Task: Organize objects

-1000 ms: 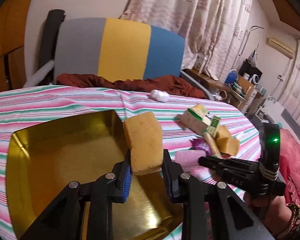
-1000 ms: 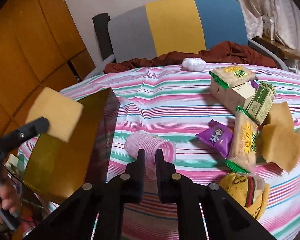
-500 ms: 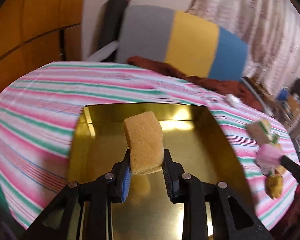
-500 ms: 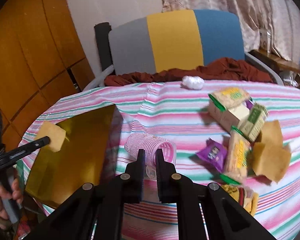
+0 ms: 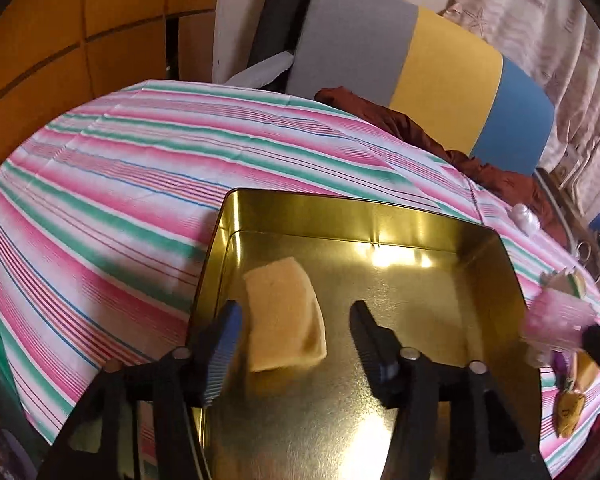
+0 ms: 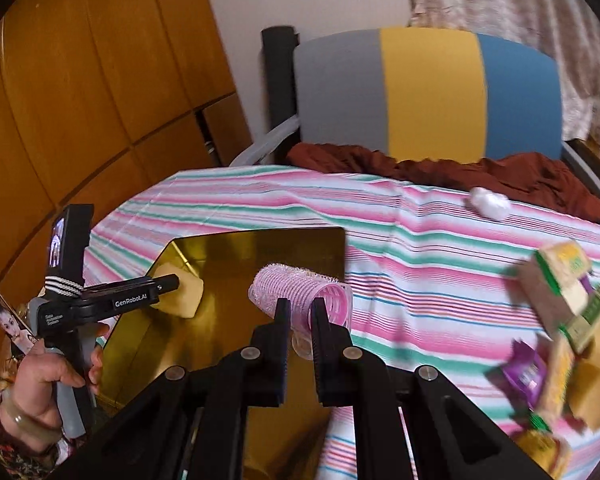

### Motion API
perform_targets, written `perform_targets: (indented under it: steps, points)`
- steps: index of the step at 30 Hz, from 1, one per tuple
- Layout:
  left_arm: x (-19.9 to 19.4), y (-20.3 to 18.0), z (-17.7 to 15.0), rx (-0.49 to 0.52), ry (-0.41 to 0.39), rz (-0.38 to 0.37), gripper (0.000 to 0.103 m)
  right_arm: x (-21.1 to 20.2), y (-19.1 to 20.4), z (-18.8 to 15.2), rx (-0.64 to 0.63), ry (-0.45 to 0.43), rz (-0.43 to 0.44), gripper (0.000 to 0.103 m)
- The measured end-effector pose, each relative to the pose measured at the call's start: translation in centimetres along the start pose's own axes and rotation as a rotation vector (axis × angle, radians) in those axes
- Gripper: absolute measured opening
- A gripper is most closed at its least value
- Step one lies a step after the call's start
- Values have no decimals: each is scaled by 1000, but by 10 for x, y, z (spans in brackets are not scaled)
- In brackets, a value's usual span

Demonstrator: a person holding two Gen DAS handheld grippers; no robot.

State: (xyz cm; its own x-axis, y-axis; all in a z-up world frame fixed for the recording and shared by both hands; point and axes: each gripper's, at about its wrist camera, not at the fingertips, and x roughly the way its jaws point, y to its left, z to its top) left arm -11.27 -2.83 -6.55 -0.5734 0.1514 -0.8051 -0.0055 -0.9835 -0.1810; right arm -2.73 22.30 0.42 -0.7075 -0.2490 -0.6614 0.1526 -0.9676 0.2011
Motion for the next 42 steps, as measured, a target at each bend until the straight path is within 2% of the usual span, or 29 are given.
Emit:
perform_targets:
  steps: [4,9,14,17,22,25,27,35,42]
  points:
    - [-17,7,-8,-18,-41,-4,59,25,4,5,-11,38,-2,10]
    - [-36,4,-24,13,-107,24,59,48,10,11,-37,66,-15,10]
    - [-44,2,-36,23,-123,32,59,74,13,22,-55,92,-35,10]
    - [-49,3,-42,22,-123,11,59,91,12,28,-70,109,-79,10]
    - [-53,0,-46,37,-127,4,59,108,1,31,-40,129,-102,13]
    - [-54,-6,-47,47,-124,-7,59,100,-2,31,-34,107,-80,19]
    - [-54,-11,-49,58,-121,-21,59,88,-2,29,-47,73,-108,42]
    - [-61,-47,-62,146,-120,-99,59,22,-22,4,-5,-28,-160,43]
    - [-71,-90,-74,225,-115,-195,59,-34,-61,-37,94,-49,-205,49]
